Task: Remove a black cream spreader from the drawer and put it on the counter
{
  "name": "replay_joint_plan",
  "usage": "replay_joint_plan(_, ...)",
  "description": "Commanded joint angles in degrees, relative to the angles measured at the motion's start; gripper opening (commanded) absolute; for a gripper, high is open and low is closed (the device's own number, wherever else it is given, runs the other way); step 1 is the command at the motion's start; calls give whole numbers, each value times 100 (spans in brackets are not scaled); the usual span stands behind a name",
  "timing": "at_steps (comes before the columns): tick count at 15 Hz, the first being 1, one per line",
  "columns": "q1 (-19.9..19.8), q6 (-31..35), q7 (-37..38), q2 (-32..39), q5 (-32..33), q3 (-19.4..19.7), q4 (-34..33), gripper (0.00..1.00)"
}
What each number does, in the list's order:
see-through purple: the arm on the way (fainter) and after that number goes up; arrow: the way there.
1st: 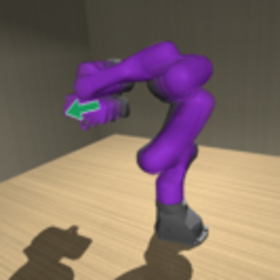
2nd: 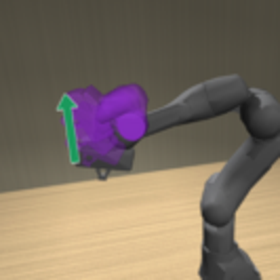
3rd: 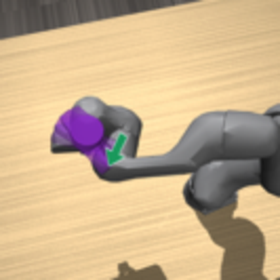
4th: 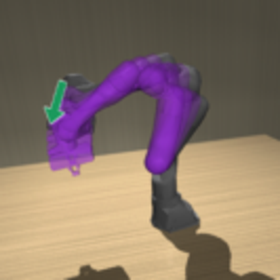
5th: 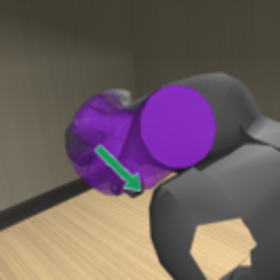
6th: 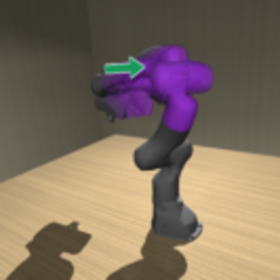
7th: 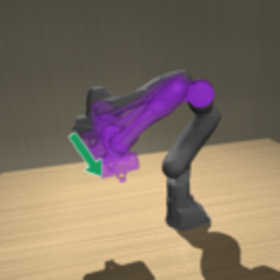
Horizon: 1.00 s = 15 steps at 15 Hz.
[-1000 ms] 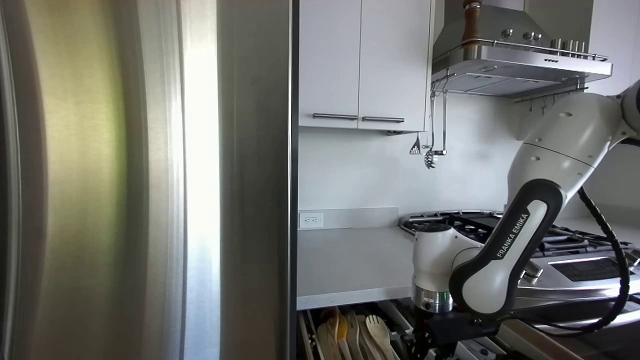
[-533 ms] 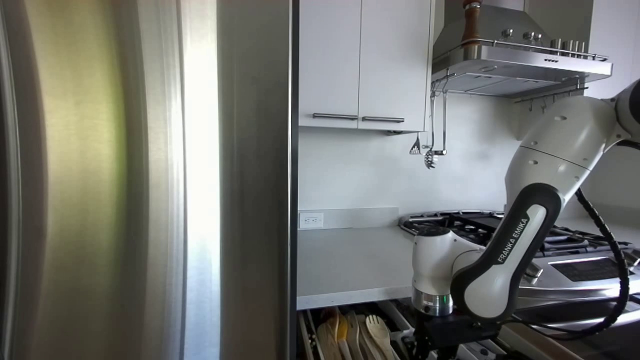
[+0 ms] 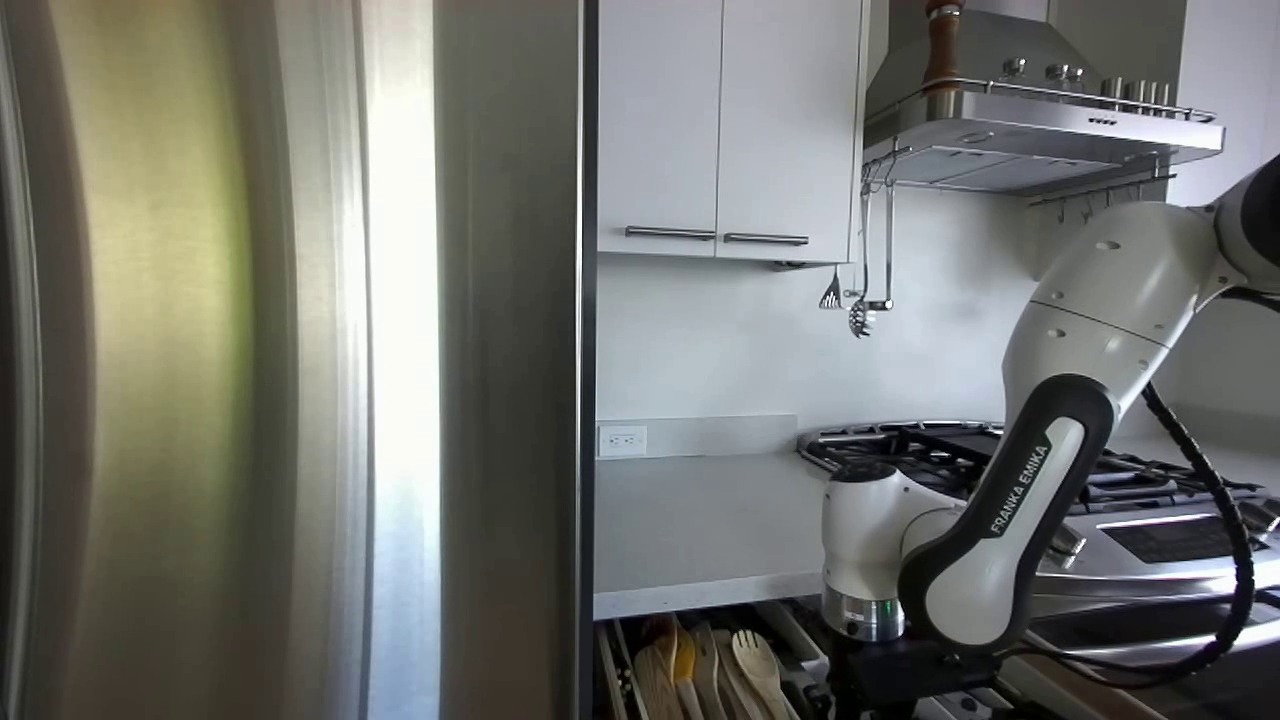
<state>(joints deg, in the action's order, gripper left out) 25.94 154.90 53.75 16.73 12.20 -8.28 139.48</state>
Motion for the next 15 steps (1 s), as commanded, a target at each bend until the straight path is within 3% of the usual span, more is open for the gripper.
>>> replay_joint_plan(1,104,-137,150,57,71,63,-98,28)
replay_joint_plan(4,122,-165,169,-60,79,55,-98,14)
replay_joint_plan(15,-265,-382,-233,-590,-729,-281,-92,14)
